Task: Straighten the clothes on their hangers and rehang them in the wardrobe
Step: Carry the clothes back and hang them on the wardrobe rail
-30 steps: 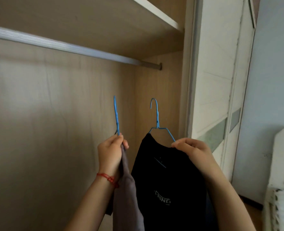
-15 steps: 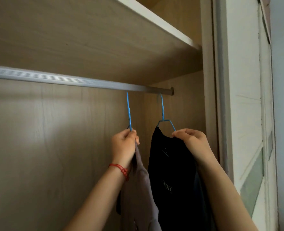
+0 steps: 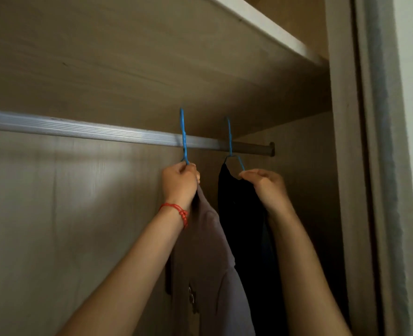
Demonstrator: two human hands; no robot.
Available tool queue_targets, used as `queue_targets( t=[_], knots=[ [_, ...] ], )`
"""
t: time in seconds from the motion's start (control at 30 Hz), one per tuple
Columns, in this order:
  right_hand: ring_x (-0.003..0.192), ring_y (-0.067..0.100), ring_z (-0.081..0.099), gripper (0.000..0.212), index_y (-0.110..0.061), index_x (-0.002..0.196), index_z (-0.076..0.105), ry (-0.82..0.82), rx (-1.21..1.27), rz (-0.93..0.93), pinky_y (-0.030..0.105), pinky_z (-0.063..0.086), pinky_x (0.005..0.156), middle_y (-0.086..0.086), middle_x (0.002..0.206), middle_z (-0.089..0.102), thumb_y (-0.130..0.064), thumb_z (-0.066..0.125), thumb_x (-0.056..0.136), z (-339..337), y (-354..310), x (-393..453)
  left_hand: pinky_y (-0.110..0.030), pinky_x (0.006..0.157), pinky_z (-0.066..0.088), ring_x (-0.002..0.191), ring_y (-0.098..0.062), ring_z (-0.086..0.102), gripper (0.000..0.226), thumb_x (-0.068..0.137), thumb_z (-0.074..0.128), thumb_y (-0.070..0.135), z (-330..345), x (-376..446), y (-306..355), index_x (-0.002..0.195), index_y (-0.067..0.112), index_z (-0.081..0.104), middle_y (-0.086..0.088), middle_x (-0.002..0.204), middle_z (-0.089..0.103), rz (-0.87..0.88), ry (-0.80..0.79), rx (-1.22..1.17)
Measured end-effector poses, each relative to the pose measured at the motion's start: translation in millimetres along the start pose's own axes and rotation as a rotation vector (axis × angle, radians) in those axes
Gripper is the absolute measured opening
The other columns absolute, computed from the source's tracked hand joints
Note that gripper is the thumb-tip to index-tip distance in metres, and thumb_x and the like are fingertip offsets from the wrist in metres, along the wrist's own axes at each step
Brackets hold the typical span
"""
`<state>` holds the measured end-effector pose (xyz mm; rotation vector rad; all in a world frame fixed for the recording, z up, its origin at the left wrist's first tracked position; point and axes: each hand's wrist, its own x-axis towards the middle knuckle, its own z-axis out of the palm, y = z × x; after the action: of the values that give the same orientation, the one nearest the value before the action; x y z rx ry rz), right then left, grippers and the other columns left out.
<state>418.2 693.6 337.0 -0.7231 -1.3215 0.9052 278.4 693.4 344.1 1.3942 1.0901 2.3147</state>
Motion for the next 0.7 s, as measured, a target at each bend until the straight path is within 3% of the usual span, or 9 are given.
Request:
queue_targets(
  t=[0.13,0.3,0.43,0.57,0.7],
  knots=[
    [0.065,0.013,0.053,0.02,-0.015,0.069,0.06,-0.007,0.018,0.025,0.022,0.04,0.056,0.003,0.07,0.058,-0.009,0.058,0.088,7.4,15.5,26.7,-0.011,0.04,0.037,0.047,-0.013,0.044,0.037,0.087,0.047,0.0,1.4,11.1,-9.5,0.051,0.008,0.05,-0.005,0.05,0.045,-0.031,0.031,0.034],
    [0.069,0.016,0.055,0.015,-0.014,0.072,0.06,-0.029,-0.036,0.104,0.025,0.041,0.057,0.004,0.075,0.06,-0.012,0.059,0.087,8.9,41.7,46.3,-0.011,0.037,0.033,0.035,-0.006,0.041,0.039,0.086,0.047,-0.001,2.5,8.6,-35.7,0.047,0.008,0.048,-0.001,0.041,0.044,-0.044,0.021,0.075],
    [0.075,0.018,0.056,0.006,-0.008,0.087,0.064,-0.023,-0.111,0.126,0.023,0.042,0.059,0.006,0.082,0.06,-0.012,0.058,0.088,6.0,56.1,50.4,-0.012,0.037,0.029,0.029,-0.002,0.035,0.038,0.086,0.045,-0.002,7.4,10.5,-52.2,0.05,0.008,0.046,0.007,0.029,0.039,-0.068,0.034,0.029],
    [0.083,0.022,0.057,0.011,-0.01,0.078,0.063,0.019,-0.179,0.118,0.027,0.045,0.07,0.008,0.082,0.061,-0.006,0.057,0.087,11.6,67.2,52.6,-0.014,0.037,0.029,0.028,-0.002,0.034,0.037,0.087,0.045,-0.002,6.7,11.4,-59.3,0.052,0.008,0.047,0.005,0.027,0.038,-0.053,0.042,-0.014],
    [0.067,0.015,0.051,0.015,0.002,0.093,0.065,0.009,-0.267,0.092,0.026,0.039,0.057,0.005,0.072,0.055,-0.003,0.052,0.088,12.7,68.0,50.3,-0.015,0.037,0.027,0.03,-0.004,0.032,0.036,0.086,0.046,-0.003,0.8,9.8,-61.2,0.051,0.009,0.047,0.005,0.028,0.036,-0.044,0.061,-0.031]
  ],
)
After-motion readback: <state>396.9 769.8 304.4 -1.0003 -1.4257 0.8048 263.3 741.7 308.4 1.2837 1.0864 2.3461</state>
